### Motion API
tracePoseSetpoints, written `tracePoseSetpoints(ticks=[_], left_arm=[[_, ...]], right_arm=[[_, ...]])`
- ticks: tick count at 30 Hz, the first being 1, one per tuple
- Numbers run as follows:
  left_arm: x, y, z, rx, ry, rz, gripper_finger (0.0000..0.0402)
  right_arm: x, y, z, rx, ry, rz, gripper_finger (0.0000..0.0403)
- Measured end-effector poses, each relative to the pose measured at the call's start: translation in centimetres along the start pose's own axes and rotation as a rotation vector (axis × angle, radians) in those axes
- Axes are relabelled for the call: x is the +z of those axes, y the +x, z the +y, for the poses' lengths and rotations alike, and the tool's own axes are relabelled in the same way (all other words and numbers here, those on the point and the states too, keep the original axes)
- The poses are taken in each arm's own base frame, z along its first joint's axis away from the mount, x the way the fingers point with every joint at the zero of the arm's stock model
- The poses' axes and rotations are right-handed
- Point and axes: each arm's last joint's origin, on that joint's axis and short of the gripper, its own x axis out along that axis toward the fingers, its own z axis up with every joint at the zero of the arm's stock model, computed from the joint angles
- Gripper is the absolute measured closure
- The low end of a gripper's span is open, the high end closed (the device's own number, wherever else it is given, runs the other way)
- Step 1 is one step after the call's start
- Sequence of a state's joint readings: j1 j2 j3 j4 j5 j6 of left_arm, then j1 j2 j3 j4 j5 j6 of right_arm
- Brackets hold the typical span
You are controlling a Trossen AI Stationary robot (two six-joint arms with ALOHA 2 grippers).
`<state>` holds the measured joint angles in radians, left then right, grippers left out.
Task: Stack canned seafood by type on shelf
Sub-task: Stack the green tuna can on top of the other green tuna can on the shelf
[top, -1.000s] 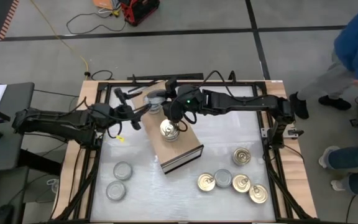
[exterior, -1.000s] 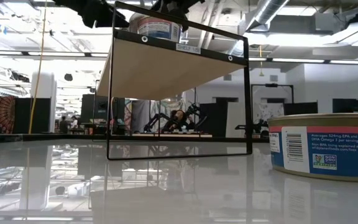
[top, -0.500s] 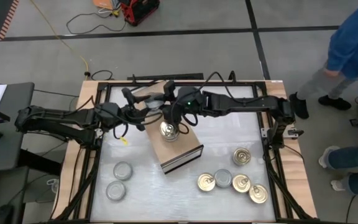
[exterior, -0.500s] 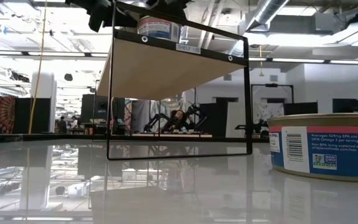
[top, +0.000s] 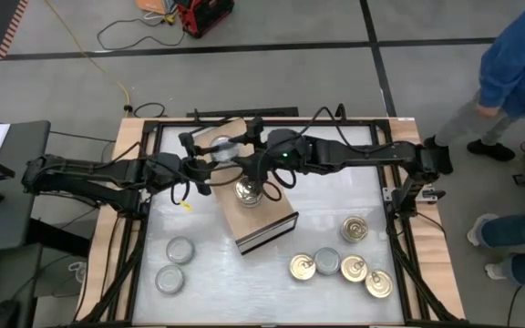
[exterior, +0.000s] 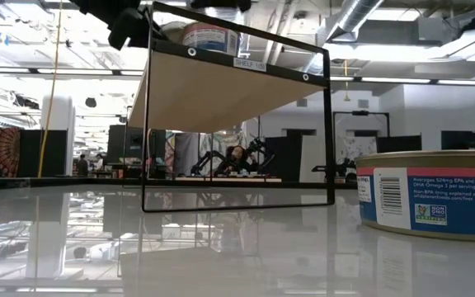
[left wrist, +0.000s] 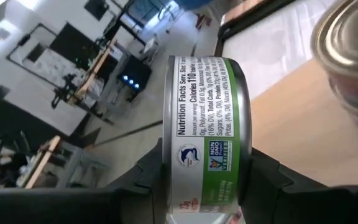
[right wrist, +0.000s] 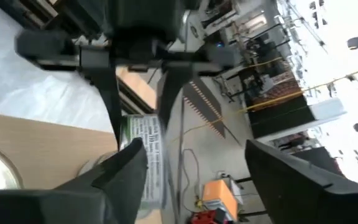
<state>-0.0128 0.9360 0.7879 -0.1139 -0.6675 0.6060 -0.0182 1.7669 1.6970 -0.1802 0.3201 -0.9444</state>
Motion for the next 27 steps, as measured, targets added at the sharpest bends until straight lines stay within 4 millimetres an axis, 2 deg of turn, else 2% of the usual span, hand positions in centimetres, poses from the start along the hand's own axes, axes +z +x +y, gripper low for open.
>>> tracePoseSetpoints(ticks=[3,7,10,12,15,20,24,27], left_arm=[[-0.2,-0.1,0.0,0.018,-0.01,0.029,0.0266],[-0.3,-0.4,-0.2,0.063,0.027,0.079,0.0264],[-0.2,-0.6,-0.4,0.081,0.061,0.094,0.0263],[-0.2,-0.8,-0.5,0.083,0.079,0.095,0.0263],[-0.1,-0.8,-0.6,0.084,0.109,0.097,0.0262],[-0.2,-0.8,-0.5,0.098,0.146,0.112,0.0261],[-0.2,-0.9,-0.4,0.141,0.226,0.148,0.0261],[-0.2,-0.9,-0.3,0.152,0.3,0.164,0.0261]], right_arm=[[1.3,-2.1,-0.7,-0.049,-0.002,0.006,0.008],[2.3,-5.9,-1.9,-0.079,0.048,0.045,0.0066],[1.5,-8.4,-2.9,-0.052,0.176,0.084,0.0071],[0.2,-9.6,-3.2,-0.015,0.277,0.095,0.0081],[-2.0,-10.8,-2.7,-0.004,0.395,0.118,0.0096],[-5.1,-13.1,-0.8,-0.053,0.502,0.096,0.011],[-6.5,-14.8,1.0,-0.094,0.559,0.025,0.0112],[-7.2,-15.3,2.6,-0.119,0.587,-0.045,0.0112]])
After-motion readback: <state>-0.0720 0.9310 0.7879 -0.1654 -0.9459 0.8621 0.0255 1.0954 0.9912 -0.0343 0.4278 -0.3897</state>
